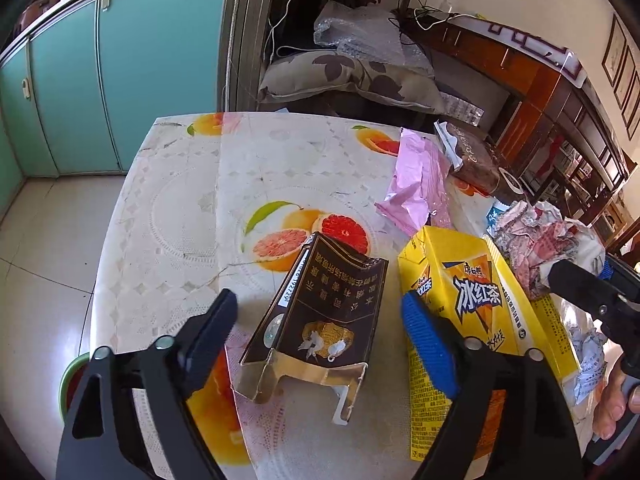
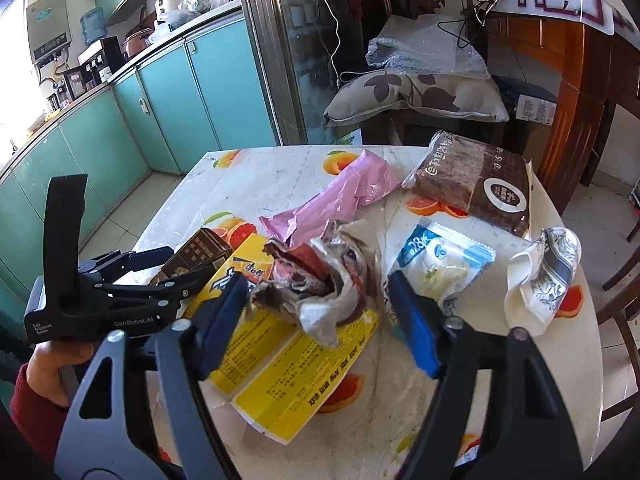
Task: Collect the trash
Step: 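Close the left tool on the brown cigarette box while the right tool grasps the foil wrapper, then carry the brown cigarette box and foil wrapper over the red bin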
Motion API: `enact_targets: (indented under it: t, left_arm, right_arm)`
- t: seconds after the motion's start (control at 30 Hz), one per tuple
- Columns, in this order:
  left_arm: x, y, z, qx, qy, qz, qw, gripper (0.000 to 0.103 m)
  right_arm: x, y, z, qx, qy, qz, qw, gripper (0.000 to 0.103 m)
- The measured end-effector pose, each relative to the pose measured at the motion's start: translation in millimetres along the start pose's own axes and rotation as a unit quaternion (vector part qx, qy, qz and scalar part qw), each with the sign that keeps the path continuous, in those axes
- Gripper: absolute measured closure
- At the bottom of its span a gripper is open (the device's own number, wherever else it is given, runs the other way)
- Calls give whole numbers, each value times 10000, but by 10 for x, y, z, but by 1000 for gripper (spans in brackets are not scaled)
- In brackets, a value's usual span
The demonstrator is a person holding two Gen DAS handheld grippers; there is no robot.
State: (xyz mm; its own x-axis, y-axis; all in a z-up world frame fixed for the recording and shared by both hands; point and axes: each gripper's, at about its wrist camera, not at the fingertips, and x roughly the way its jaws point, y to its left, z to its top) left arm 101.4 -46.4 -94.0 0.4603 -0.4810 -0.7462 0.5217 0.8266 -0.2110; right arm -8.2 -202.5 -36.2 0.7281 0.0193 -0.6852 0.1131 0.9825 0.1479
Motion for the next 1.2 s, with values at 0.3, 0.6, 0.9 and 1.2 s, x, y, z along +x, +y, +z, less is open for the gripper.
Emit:
enact_targets:
  t: [0.3, 0.6, 0.9, 1.2]
  left_arm:
    - [-234, -128, -26, 74, -316, -328, 9989, 58]
    - [-907, -175, -109, 207, -1240, 41, 9921, 58]
    - [-1172, -96, -245, 234, -1512, 334, 9877, 58]
    - [-1327, -51, -329, 310, -1666, 520, 9842, 58]
  right_arm:
    - [-291, 31, 2, -59, -359, -126, 9993, 64]
    - [-698, 335, -82, -334, -1151, -365, 9921, 64]
    - [-692, 644, -151, -417, -1279, -354, 9903, 64]
    - [-670, 886, -122, -619, -1294, -317, 9891, 64]
